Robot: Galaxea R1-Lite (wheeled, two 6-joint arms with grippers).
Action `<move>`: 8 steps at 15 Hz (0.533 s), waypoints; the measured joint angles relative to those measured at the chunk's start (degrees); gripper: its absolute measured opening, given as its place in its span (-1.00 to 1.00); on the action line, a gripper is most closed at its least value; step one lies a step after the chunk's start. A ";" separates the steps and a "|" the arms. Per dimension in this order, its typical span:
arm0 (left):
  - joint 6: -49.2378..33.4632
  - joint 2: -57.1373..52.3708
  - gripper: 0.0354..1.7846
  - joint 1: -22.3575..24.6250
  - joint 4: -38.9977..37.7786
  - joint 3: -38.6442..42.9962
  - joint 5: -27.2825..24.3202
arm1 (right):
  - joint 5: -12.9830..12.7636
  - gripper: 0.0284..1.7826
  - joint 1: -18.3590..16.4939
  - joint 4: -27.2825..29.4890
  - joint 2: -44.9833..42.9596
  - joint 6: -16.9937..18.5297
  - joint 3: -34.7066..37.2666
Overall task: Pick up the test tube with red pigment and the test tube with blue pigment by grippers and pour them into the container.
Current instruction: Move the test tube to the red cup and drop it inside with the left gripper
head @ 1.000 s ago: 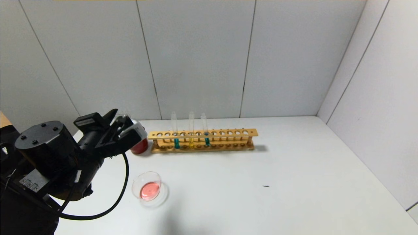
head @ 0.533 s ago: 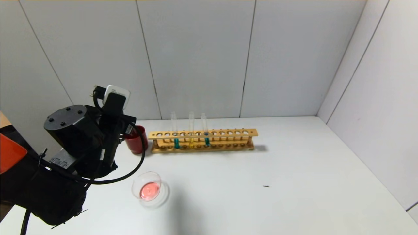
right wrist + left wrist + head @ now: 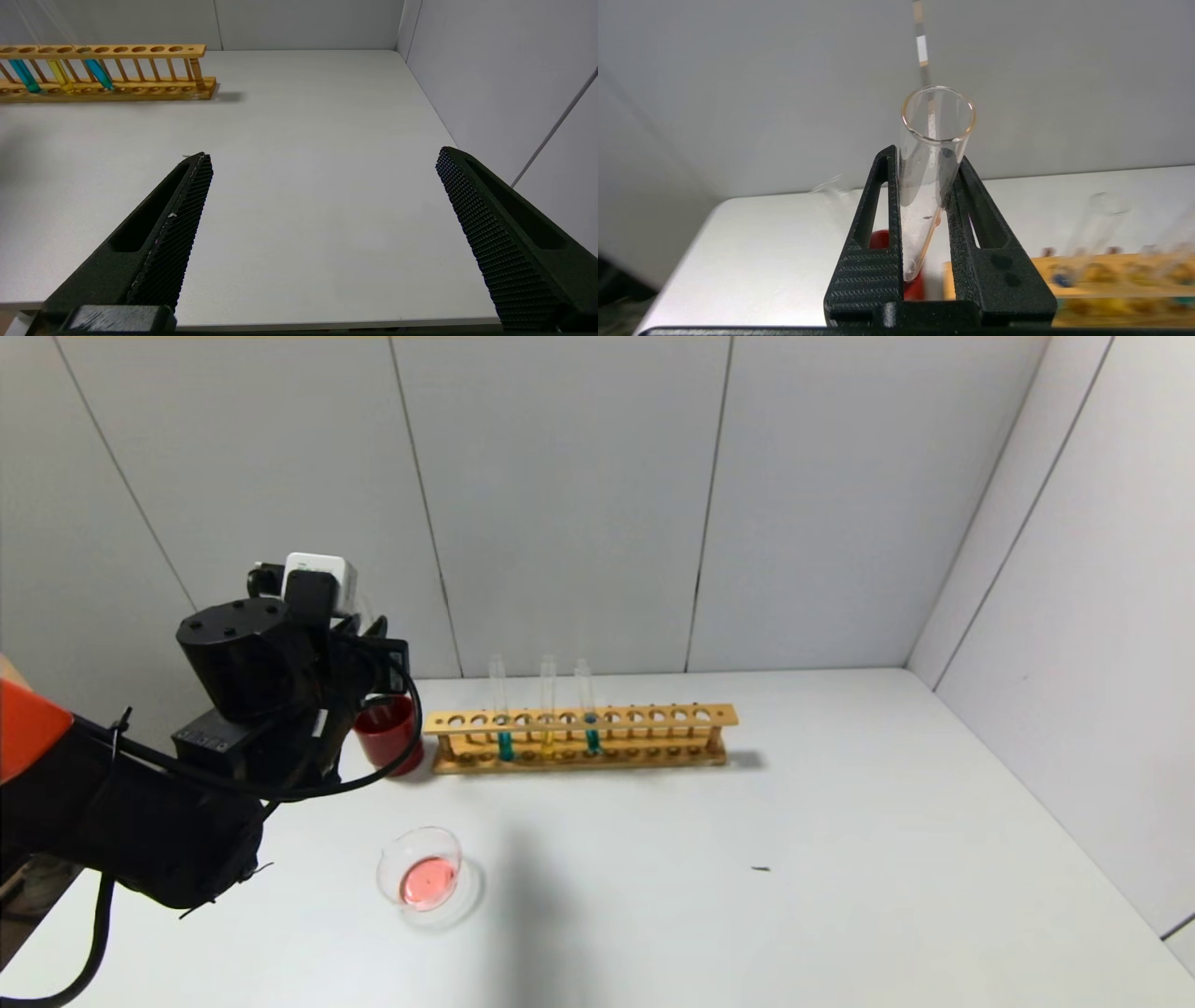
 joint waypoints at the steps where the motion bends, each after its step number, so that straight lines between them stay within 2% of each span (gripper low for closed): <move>1: -0.29 0.44 -0.66 0.27 0.30 -0.30 -0.60 | -0.02 0.96 0.00 0.00 0.00 0.00 0.00; 8: -0.18 6.29 -0.66 3.25 0.41 -4.91 -0.88 | 0.00 0.96 0.00 0.00 0.00 0.00 0.00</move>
